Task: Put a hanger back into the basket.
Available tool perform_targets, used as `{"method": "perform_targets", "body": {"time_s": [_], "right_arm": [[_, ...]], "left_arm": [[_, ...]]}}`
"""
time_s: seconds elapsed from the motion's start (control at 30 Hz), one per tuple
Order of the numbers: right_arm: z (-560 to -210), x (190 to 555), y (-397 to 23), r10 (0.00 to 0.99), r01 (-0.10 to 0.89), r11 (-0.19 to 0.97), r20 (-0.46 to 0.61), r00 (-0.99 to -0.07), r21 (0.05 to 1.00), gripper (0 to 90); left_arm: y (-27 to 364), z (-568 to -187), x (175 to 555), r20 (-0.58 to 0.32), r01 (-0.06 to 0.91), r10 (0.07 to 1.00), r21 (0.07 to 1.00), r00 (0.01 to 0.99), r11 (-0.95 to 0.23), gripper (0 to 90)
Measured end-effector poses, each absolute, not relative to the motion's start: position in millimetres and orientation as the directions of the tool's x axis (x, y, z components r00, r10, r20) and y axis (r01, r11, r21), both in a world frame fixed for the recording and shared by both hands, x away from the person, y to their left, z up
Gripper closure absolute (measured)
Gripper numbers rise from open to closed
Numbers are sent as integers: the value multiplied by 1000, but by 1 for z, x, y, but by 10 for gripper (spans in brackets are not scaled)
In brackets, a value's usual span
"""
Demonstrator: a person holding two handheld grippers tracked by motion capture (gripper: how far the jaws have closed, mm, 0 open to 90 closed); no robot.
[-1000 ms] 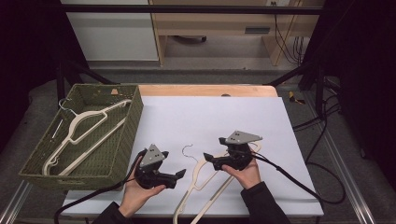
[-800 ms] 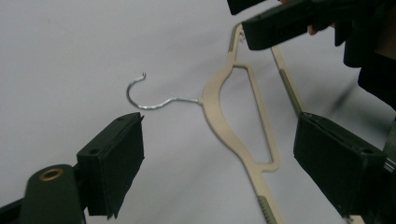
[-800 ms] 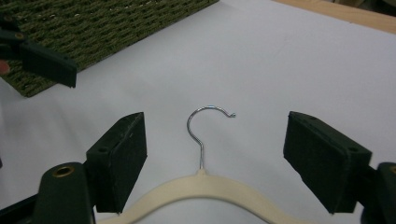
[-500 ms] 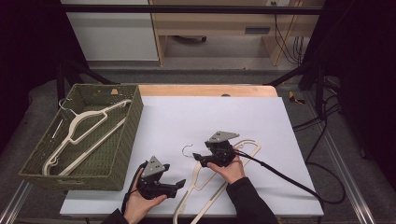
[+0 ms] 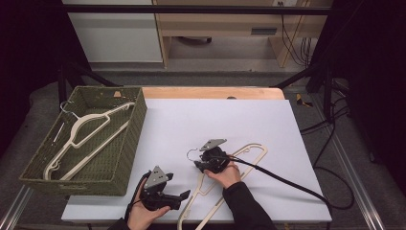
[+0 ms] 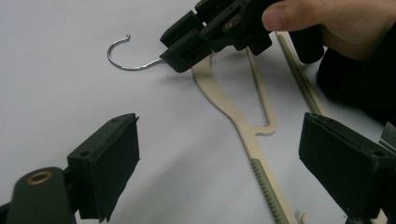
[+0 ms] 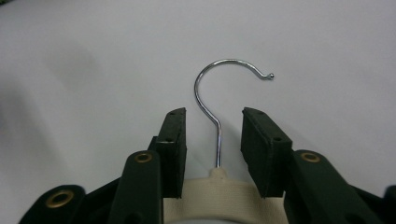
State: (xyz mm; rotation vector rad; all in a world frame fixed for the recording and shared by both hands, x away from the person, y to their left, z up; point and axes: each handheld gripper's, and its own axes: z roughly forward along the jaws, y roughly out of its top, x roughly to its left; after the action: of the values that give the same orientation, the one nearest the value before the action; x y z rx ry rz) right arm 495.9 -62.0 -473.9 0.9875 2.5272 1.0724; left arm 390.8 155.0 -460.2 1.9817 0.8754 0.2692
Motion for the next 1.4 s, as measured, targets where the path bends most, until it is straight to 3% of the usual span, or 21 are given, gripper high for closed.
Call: {"method": "perform_targets", "body": {"time_s": [0.2, 0.4, 0.7, 0.9, 1.3, 1.4], "right_arm": [[-477, 492, -60, 667, 484, 523, 17, -745, 702, 781], [-476, 494, -59, 688, 529, 503, 54, -724, 683, 890], [-474, 495, -60, 706, 568, 477, 92, -702, 671, 893], [-470, 492, -62, 695, 537, 471, 81, -715, 700, 894], [-455, 484, -66, 677, 496, 460, 70, -733, 737, 894], [-452, 483, -68, 663, 475, 462, 64, -746, 749, 894]], "left_arm": [[156, -461, 393, -156, 483, 685, 817, 711, -315, 124], [156, -462, 394, -160, 487, 688, 816, 708, -312, 128], [152, -463, 400, -182, 501, 675, 806, 715, -314, 144], [143, -465, 409, -187, 514, 663, 787, 725, -341, 161], [110, -475, 431, -246, 550, 614, 747, 750, -373, 301], [104, -479, 437, -270, 570, 603, 728, 750, -382, 398]]}}
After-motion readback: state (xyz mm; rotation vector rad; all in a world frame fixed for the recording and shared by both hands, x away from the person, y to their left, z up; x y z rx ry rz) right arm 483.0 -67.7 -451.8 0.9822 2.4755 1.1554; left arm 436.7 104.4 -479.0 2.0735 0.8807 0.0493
